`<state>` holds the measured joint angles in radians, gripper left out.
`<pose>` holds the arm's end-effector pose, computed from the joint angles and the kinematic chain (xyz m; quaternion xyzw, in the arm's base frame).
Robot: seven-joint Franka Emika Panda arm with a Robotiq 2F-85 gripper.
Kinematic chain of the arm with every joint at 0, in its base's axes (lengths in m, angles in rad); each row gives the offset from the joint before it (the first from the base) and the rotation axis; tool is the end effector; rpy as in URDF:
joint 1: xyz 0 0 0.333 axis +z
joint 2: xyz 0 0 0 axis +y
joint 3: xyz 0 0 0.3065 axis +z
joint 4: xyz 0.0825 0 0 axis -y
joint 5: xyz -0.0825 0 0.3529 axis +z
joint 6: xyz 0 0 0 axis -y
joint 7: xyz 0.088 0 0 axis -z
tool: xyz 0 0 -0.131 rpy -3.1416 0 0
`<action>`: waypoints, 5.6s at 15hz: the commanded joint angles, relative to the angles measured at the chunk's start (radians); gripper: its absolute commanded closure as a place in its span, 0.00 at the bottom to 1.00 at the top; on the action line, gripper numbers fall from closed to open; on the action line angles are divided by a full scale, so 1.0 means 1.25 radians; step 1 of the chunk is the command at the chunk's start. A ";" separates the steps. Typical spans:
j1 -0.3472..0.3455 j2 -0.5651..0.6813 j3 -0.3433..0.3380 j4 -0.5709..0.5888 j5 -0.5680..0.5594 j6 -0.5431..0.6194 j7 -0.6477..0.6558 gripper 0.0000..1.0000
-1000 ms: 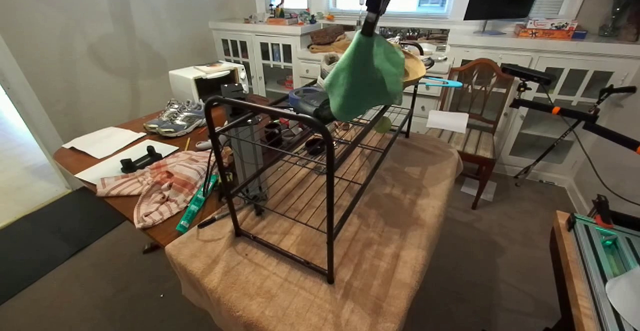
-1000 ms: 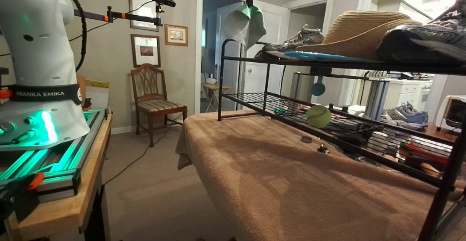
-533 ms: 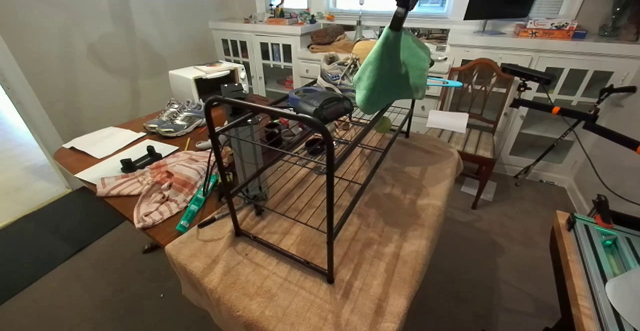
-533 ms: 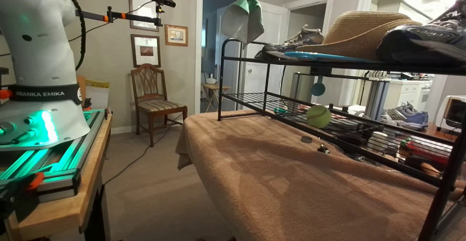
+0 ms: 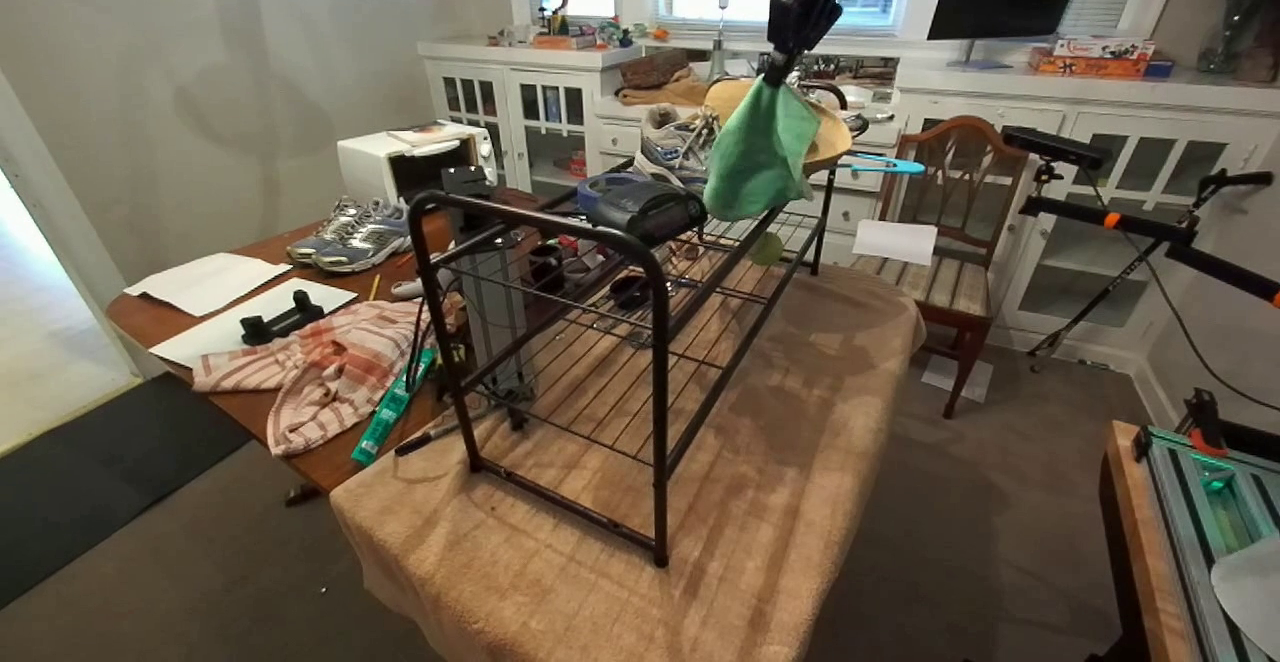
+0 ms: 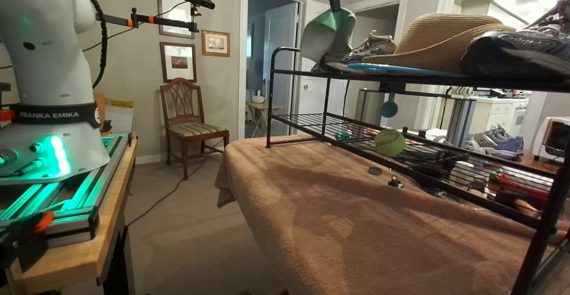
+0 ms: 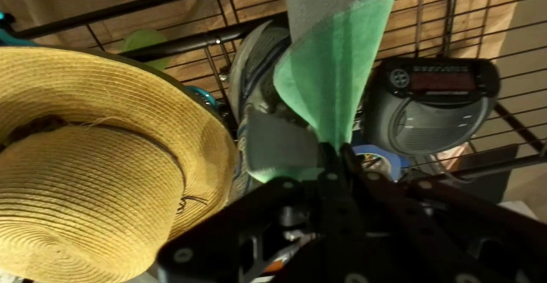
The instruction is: Use the green towel to wipe the sneaker then place it on the bottom shelf of the rack.
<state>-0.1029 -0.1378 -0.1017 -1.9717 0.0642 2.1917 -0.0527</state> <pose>0.5195 -0.1066 0.5437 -0.9794 0.0891 -0.1805 0.0129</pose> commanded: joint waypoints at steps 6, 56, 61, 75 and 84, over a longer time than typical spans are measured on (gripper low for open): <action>-0.024 0.166 -0.016 0.031 -0.174 0.021 0.189 0.99; -0.026 0.232 0.005 0.022 0.042 0.532 0.010 0.99; -0.027 0.230 0.015 0.008 0.056 0.613 0.021 0.99; -0.021 0.112 0.059 -0.036 0.134 0.172 -0.275 0.99; -0.012 0.155 0.046 -0.016 0.120 0.074 -0.285 0.99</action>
<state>-0.1378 0.0420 -0.0345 -1.9990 0.2301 2.3410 -0.4012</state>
